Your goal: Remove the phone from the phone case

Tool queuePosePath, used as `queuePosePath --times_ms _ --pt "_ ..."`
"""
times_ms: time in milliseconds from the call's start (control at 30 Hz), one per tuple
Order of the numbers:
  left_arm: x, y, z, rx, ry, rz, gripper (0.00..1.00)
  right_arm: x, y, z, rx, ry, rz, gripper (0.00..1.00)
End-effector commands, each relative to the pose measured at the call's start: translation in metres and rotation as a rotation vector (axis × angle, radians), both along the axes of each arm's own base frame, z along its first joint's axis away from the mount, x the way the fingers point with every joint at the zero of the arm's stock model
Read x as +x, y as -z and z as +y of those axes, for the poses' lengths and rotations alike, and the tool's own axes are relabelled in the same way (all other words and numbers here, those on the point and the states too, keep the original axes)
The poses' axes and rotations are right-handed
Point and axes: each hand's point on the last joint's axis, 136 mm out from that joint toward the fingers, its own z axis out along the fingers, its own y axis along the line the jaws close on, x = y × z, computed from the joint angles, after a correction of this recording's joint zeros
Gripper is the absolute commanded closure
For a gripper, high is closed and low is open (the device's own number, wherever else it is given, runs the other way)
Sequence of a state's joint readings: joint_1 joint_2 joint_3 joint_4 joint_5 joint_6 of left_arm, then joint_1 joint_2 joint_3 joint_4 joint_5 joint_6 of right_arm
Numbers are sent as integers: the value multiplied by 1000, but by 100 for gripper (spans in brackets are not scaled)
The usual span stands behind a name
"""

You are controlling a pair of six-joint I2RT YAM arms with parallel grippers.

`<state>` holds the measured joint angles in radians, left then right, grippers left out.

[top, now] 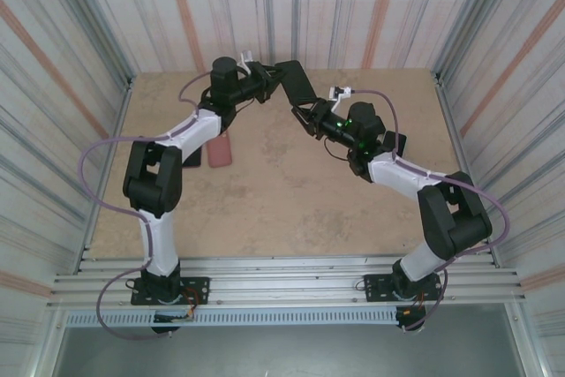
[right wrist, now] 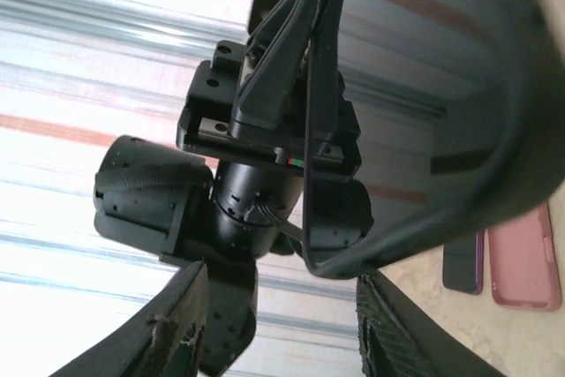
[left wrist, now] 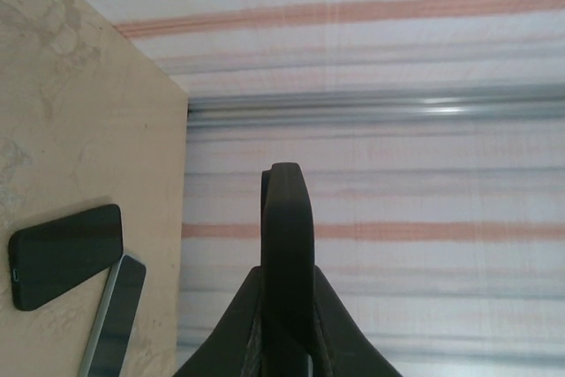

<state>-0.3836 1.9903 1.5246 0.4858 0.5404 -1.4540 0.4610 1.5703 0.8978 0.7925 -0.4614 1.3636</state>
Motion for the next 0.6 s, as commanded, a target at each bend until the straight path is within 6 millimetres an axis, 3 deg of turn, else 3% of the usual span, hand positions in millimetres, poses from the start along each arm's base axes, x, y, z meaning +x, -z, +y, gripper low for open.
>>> queuePosePath --times_ms 0,300,567 --pt "-8 -71 11 -127 -122 -92 99 3 -13 -9 -5 92 -86 58" --pt "-20 -86 4 -192 -145 -63 100 14 -23 -28 31 219 -161 68" --pt "-26 -86 2 -193 -134 -54 100 18 -28 -27 39 213 -194 78"
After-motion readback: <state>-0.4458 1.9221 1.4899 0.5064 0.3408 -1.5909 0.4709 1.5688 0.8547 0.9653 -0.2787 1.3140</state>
